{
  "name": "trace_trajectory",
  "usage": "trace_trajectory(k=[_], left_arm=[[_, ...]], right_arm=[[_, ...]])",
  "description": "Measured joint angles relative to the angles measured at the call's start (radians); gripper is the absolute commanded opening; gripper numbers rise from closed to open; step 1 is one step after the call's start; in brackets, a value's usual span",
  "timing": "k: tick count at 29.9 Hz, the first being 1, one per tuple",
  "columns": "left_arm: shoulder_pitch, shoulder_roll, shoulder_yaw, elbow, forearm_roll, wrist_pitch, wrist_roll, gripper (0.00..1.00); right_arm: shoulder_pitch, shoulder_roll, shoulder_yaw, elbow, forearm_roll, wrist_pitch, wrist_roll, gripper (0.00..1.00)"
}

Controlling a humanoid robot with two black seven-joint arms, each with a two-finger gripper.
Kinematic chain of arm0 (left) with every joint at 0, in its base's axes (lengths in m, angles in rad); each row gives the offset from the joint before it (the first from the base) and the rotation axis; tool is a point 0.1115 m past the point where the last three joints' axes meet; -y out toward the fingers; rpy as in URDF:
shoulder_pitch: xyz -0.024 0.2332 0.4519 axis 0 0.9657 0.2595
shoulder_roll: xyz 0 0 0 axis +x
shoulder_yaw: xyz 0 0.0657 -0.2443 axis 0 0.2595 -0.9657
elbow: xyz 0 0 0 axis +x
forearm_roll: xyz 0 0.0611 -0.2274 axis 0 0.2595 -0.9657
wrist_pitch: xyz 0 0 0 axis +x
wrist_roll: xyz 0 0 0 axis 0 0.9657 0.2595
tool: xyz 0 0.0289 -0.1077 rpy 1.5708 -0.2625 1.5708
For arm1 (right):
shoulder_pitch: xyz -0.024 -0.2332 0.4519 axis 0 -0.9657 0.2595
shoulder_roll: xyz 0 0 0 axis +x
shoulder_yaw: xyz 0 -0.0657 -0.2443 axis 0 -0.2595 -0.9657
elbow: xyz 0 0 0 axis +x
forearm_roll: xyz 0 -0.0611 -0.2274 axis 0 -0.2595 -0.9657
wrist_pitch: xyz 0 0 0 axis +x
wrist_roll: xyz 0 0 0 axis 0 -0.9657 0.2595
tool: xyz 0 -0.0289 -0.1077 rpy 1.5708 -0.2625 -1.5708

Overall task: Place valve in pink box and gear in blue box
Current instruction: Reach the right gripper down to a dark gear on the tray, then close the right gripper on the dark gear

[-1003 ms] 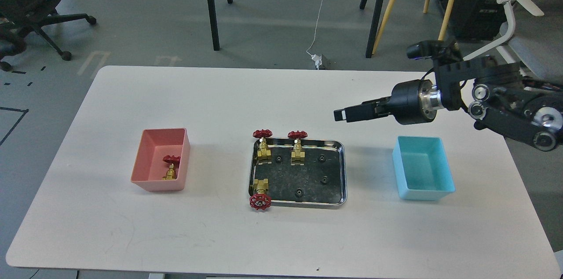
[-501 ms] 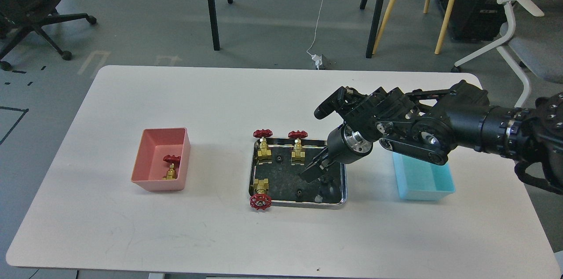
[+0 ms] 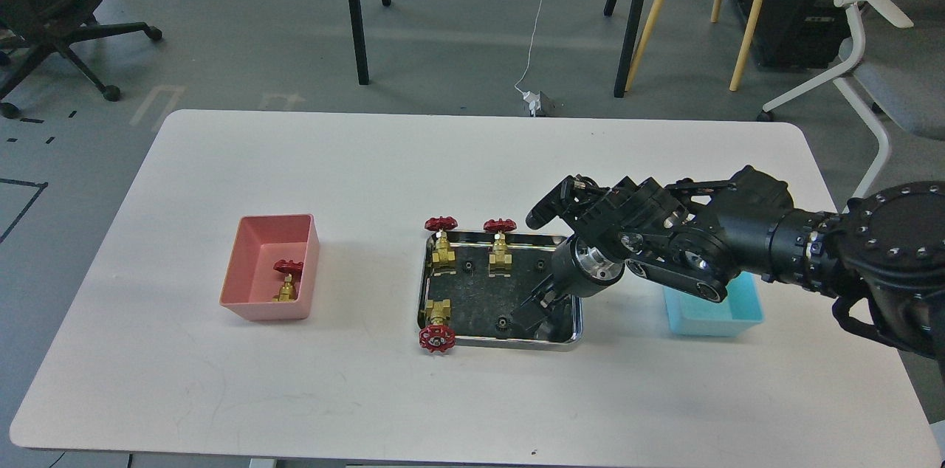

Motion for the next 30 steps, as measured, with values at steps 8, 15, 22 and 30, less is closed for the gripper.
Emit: trace_trajectory(k=[8,15,22,30], left_arm=[[0.0,-0.002,0.0,0.001,0.0,0.004,0.001,0.99],[-0.007,-0.004,0.0,0.009,0.0,0.004,0.0,0.99],[-0.008,-0.011,0.0,0.032,0.0,0.003,0.0,0.99],[-0.008,-0.012,0.001,0.045,0.0,0.0,-0.002,0.99]], right_arm=[[-0.013,0.008,-0.002,-0.021,-0.045,0.0,0.01,0.79],[-0.014,0.015,-0.003,-0.022,-0.107,0.0,0.029,0.73],[-0.006,0.026,-0.025,-0.022,-0.13,0.0,0.029,0.65],[-0.001,0.026,-0.048,-0.048,-0.134,0.0,0.025,0.54]])
